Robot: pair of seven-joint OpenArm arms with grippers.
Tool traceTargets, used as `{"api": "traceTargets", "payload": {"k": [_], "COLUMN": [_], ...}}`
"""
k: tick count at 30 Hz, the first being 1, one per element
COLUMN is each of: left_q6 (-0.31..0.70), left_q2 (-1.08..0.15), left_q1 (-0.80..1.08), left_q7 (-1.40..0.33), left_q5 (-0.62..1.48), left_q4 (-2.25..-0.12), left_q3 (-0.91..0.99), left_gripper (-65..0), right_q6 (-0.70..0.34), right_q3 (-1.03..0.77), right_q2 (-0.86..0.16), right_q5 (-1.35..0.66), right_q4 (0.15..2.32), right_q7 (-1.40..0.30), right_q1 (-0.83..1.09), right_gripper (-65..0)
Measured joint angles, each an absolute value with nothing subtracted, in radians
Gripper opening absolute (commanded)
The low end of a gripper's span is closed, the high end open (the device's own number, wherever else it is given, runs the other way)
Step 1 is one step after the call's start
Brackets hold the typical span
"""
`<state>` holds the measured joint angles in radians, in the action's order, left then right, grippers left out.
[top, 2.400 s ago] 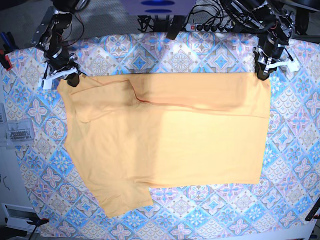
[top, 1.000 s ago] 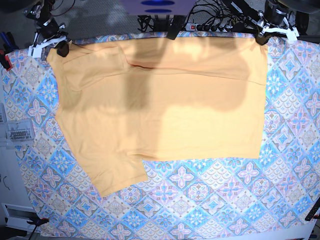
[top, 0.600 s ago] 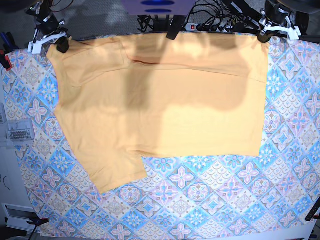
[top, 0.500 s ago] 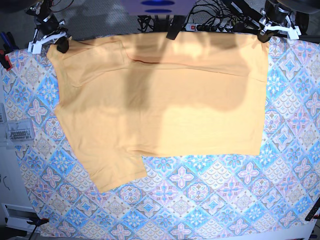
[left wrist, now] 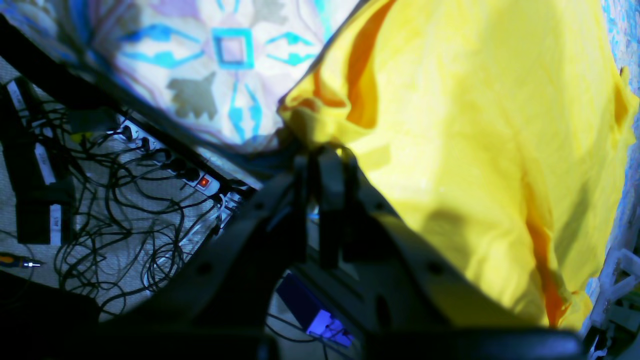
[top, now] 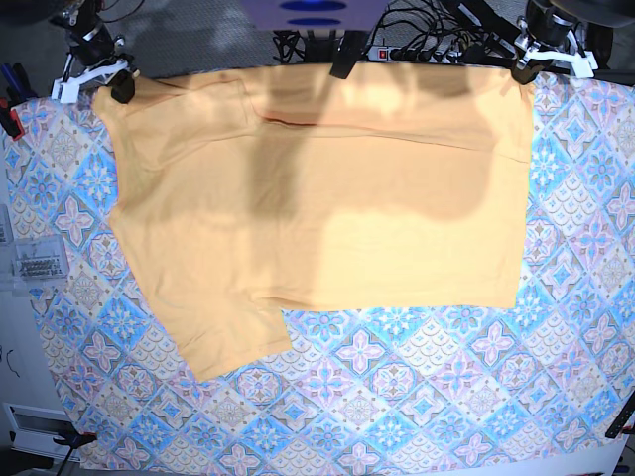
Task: Fold the T-shirt properly
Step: 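Hold the shirt edge raised with both grippers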
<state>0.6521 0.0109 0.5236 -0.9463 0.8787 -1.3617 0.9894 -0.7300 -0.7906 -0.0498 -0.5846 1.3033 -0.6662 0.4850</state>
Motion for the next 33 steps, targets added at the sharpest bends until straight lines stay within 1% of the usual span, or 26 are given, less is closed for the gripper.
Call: {"api": "traceTargets", "payload": {"k": [2,5,7,14,17,19,20,24,29,33], "left_q6": [0.652,0.652,0.652,0.653,0.653,0.661,0.679,0.686,0.686,0.698], "left_q2": [0.011,0.011,0.010,0.004,0.004,0.004,0.004,0.002,0.001,0.003], "left_q1": [0.524,0.524,0.524,0.524,0.524,0.524,0.524,0.524,0.524,0.529], "left_q7": [-0.946,-0.946,-0.945,-0.976,-0.976,-0.976,-0.977,-1.017,-1.022,-1.027], "left_q5": [0.878,0.878,0.879,0.888,0.890,0.890,0.886,0.891,0.886,0.833], "left_q4": [-1.362,-1.362,-1.362,-1.364,-1.364,-1.364,-1.364,-1.365,-1.365,-1.367], "left_q3": [0.989,0.990,0.990,0.990,0.990,0.990,0.990,0.991,0.992,0.995], "left_gripper": [-56.5,-53.1,-52.1,-47.9,-47.8,-47.8,-47.7,-47.7,-47.7,-47.8], "right_q6": [-0.730,-0.730,-0.734,-0.751,-0.754,-0.757,-0.758,-0.760,-0.760,-0.760], "right_q3": [-0.799,-0.799,-0.799,-0.797,-0.797,-0.797,-0.797,-0.797,-0.797,-0.797], "right_q2": [-0.052,-0.051,-0.050,-0.050,-0.050,-0.050,-0.050,-0.050,-0.050,-0.050], "right_q5": [-0.584,-0.585,-0.585,-0.593,-0.605,-0.607,-0.607,-0.607,-0.607,-0.607], "right_q4": [1.303,1.303,1.303,1.304,1.304,1.307,1.308,1.308,1.308,1.308], "right_q7": [-0.666,-0.666,-0.667,-0.665,-0.666,-0.665,-0.665,-0.662,-0.662,-0.662], "right_q1": [0.485,0.485,0.485,0.485,0.484,0.484,0.483,0.483,0.483,0.483], "right_gripper": [-49.2,-45.8,-43.1,-30.4,-23.4,-20.5,-19.5,-17.4,-17.5,-17.5]}}
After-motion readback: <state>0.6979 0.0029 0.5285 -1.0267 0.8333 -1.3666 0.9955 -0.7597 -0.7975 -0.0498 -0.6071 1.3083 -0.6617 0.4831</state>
